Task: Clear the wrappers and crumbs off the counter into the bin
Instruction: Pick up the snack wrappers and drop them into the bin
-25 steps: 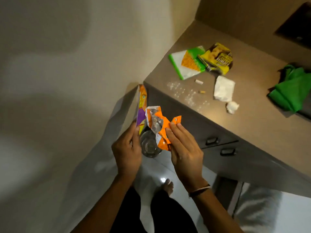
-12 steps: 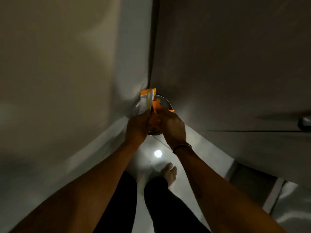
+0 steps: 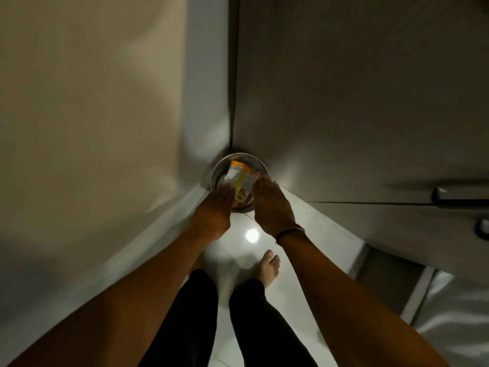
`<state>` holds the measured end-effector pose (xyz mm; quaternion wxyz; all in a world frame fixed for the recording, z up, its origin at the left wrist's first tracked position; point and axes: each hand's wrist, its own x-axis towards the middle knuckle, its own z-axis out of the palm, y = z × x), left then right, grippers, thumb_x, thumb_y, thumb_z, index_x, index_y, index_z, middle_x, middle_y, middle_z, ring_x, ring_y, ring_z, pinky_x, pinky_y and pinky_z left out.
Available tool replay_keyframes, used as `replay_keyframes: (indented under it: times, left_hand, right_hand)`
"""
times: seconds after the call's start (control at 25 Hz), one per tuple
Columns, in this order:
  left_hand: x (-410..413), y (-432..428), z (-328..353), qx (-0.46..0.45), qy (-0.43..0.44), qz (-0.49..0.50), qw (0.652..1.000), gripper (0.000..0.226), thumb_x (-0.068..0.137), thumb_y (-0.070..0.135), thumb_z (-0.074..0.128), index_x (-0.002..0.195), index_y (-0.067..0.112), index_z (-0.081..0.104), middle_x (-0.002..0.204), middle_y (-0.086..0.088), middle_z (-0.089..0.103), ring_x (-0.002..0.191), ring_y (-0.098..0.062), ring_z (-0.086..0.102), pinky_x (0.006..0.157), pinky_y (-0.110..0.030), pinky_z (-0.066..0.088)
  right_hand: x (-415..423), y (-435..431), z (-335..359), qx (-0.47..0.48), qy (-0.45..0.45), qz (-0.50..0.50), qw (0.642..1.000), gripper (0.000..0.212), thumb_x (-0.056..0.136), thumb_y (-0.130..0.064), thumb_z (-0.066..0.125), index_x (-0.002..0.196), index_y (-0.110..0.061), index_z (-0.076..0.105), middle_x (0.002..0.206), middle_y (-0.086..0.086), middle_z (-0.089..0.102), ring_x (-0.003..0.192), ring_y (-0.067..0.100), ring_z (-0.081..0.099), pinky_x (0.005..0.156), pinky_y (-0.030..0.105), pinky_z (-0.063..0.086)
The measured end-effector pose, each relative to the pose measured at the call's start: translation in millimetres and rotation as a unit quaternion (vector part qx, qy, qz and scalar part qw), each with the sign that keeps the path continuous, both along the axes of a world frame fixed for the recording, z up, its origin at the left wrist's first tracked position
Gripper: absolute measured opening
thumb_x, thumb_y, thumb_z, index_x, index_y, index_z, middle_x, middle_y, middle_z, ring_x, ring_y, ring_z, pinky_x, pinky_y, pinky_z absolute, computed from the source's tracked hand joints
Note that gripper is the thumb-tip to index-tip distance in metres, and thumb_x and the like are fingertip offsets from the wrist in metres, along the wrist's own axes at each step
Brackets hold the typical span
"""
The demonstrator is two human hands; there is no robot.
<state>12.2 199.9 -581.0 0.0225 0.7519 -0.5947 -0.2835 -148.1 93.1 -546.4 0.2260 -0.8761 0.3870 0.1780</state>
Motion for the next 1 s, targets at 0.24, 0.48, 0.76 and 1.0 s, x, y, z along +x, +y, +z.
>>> replay_keyframes:
  times: [0.24,0.48,0.76,1.0]
  left_hand:
    - [-11,-1,194,-0.033,-0.042,-0.034,0.998,0.082,0.104,0.028,0.053,0.167,0.007,0.005,0.177,-0.018,0.012,0.164,-0.034,0.011,0.132,-0.048,0.016]
    - [-21,-20,375,-0.198,-0.096,0.004,0.975,0.074,0.11,0.037,0.039,0.167,0.004,0.007,0.177,-0.018,0.005,0.165,-0.033,0.004,0.133,-0.053,0.013]
    - [-20,-124,489,-0.335,-0.099,-0.022,0.937,0.073,0.109,0.037,0.043,0.167,0.004,0.013,0.177,-0.02,0.011,0.164,-0.034,0.008,0.132,-0.055,0.015]
    - [-24,-238,519,-0.273,-0.064,-0.075,0.957,0.084,0.105,0.047,0.054,0.167,0.007,0.016,0.178,-0.016,0.007,0.165,-0.032,0.005,0.133,-0.051,0.016]
  right_hand:
    - [-8,30,197,-0.101,-0.061,-0.088,0.989,0.076,0.107,-0.027,0.056,0.168,-0.013,0.013,0.177,0.013,0.002,0.165,0.034,-0.001,0.134,0.047,0.006]
    - [-13,19,374,-0.243,-0.186,-0.132,0.943,0.063,0.112,-0.035,0.046,0.165,-0.008,0.024,0.175,0.016,0.017,0.165,0.032,0.01,0.134,0.052,0.018]
    - [-26,-60,475,-0.365,-0.271,-0.165,0.875,0.058,0.111,-0.033,0.048,0.161,-0.007,0.036,0.171,0.016,0.03,0.162,0.033,0.022,0.131,0.047,0.028]
    - [-54,-163,501,-0.302,-0.219,-0.195,0.907,0.067,0.104,-0.029,0.059,0.162,-0.01,0.032,0.169,0.018,0.034,0.158,0.037,0.029,0.128,0.048,0.034]
